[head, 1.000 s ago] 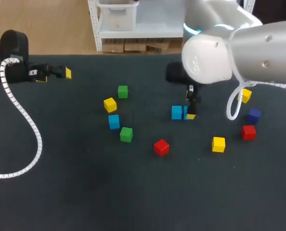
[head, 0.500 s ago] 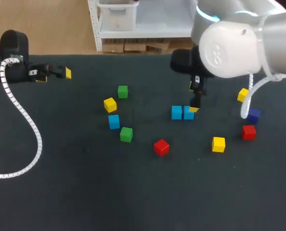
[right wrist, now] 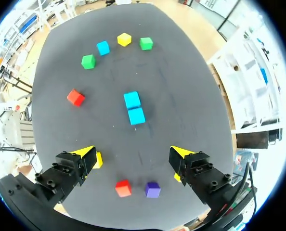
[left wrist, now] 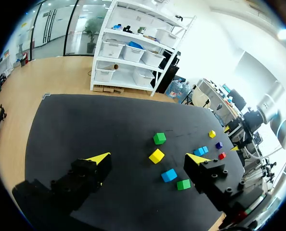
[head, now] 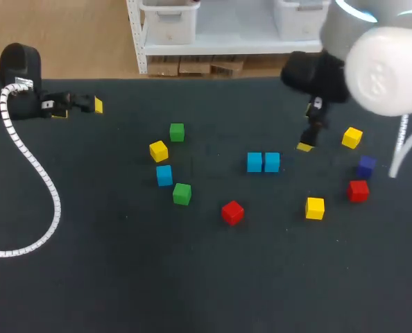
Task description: Place the blue cubes, place green cubes on the blue cubes, place the yellow cubes on the green cubes, then place the red cubes on the yellow cubes, and place purple cube on the red cubes.
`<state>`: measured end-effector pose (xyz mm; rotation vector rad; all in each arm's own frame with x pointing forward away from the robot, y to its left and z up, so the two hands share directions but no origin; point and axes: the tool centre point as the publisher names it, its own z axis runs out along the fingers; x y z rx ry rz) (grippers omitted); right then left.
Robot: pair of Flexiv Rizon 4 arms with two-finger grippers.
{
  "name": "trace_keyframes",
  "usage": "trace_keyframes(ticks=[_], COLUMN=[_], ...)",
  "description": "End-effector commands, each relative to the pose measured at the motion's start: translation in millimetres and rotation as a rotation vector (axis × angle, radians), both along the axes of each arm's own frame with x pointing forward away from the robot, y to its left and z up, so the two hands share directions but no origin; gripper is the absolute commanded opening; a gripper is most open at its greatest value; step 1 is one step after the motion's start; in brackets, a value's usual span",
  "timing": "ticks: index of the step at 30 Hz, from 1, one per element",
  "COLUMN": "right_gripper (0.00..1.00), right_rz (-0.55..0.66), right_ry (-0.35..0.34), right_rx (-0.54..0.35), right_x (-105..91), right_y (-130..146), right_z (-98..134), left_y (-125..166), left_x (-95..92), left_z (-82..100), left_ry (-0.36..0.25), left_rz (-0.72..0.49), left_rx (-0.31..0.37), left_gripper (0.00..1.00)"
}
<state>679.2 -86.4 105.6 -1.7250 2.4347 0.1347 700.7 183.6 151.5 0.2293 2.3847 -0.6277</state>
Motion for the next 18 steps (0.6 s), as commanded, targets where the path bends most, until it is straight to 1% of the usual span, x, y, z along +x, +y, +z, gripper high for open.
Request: trace_keyframes(ticks=[1,8,18], right_gripper=[1.0,1.0,1.0], right_rz=[-0.055,-0.123,-0.174], right_ry=[-0.162,-0.191,-0.216], right_rx=[0.011,0.031,0.051], right_x=[-14.8,-24.8,-39.4], right_y=[-23,-46,-70], right_z=[8,18,26], left_y=[1,1,1], left_x=[-0.8,-0.8,-0.8], left_z=[-1.2,-1.2,-1.2], left_ry=[-0.005,-0.005,-0.005], left_rz=[-0.002,-0.002,-0.002], left_rx=[-0.005,-0.005,-0.005], left_gripper=[1.0,1.0,1.0])
